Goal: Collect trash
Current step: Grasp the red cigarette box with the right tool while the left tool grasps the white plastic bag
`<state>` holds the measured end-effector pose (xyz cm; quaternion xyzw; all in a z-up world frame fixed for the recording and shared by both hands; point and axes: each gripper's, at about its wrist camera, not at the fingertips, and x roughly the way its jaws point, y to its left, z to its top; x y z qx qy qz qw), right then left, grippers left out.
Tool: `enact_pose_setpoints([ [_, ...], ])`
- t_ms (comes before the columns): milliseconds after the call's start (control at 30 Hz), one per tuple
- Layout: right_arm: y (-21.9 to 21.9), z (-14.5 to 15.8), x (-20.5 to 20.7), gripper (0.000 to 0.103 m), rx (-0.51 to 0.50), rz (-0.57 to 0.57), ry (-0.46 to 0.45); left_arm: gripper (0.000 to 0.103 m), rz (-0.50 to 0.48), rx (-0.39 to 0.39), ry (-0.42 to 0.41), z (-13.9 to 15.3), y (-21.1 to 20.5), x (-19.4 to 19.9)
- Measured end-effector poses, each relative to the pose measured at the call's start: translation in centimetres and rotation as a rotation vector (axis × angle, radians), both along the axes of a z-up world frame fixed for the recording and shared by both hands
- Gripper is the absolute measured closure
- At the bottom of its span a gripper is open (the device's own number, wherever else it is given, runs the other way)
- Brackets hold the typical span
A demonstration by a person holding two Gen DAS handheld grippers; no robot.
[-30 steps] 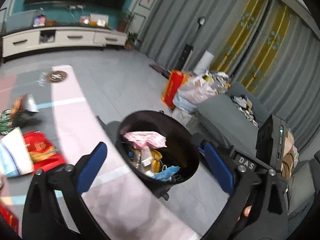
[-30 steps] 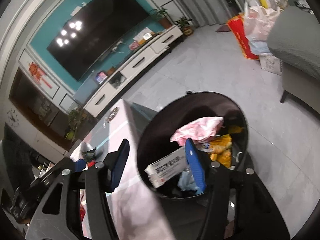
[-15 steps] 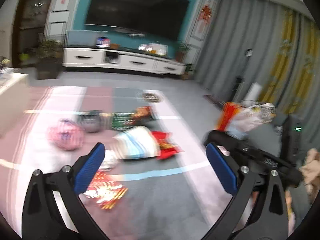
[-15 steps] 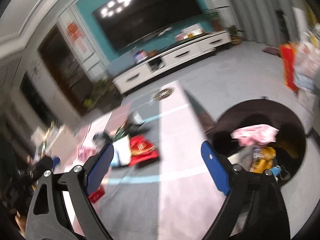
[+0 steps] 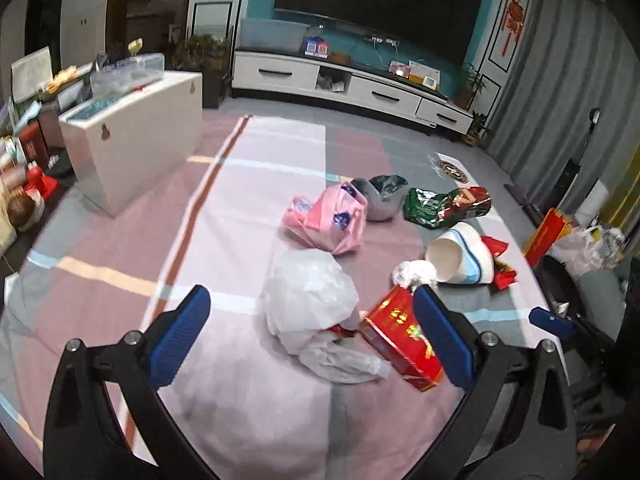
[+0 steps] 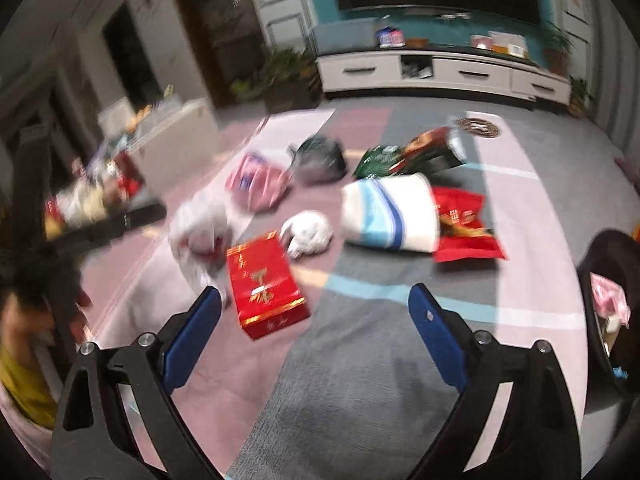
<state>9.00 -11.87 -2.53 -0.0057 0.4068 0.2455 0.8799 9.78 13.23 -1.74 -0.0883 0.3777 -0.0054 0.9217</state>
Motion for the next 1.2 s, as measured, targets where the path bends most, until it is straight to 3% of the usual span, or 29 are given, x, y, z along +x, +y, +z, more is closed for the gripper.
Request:
enact_pose_setpoints([
  [300, 4.4, -2.8, 0.9, 0.010, -0.101, 0.114, 0.028, 0.002, -0.032, -0.043, 0.090, -2.8, -0.8, 1.7],
  [567, 5.4, -4.2, 2.4, 0.010, -0.107, 0.118, 0.060, 0.004, 0.012, -0.066, 0.157, -4.9, -0.6, 3.5],
  [667, 5.6, -4.7, 2.8, 0.011, -0.125, 0.107, 0.069, 0.013, 0.026, -0.062, 0.181, -5.6, -0.3, 3.8],
  [767, 5.9, -5.1, 3.0, 0.016, -0.126, 0.113, 0.079, 0.030, 0.034, -0.084, 0.197, -6.1, 0.2, 4.0],
  [867, 6.2, -5.6, 3.0, 0.028, -0.140, 0.115, 0.091, 0.049, 0.034, -0.100, 0.199, -6.2, 0.4, 4.0],
  [933, 6.4, -5.4, 2.8, 0.042, -0.154, 0.121, 0.072, 0.060, 0.031, -0.092, 0.196, -6.0, 0.3, 3.8],
  [967, 6.3, -5.4, 2.8, 0.042, -0.147, 0.122, 0.078, 0.066, 0.027, -0.097, 0.188, -5.8, 0.3, 3.6],
  [1200, 4.7, -3.4, 2.0, 0.043, -0.059, 0.100, 0.047, 0.074, 0.001, -0.122, 0.123, -3.7, 0.3, 2.0],
])
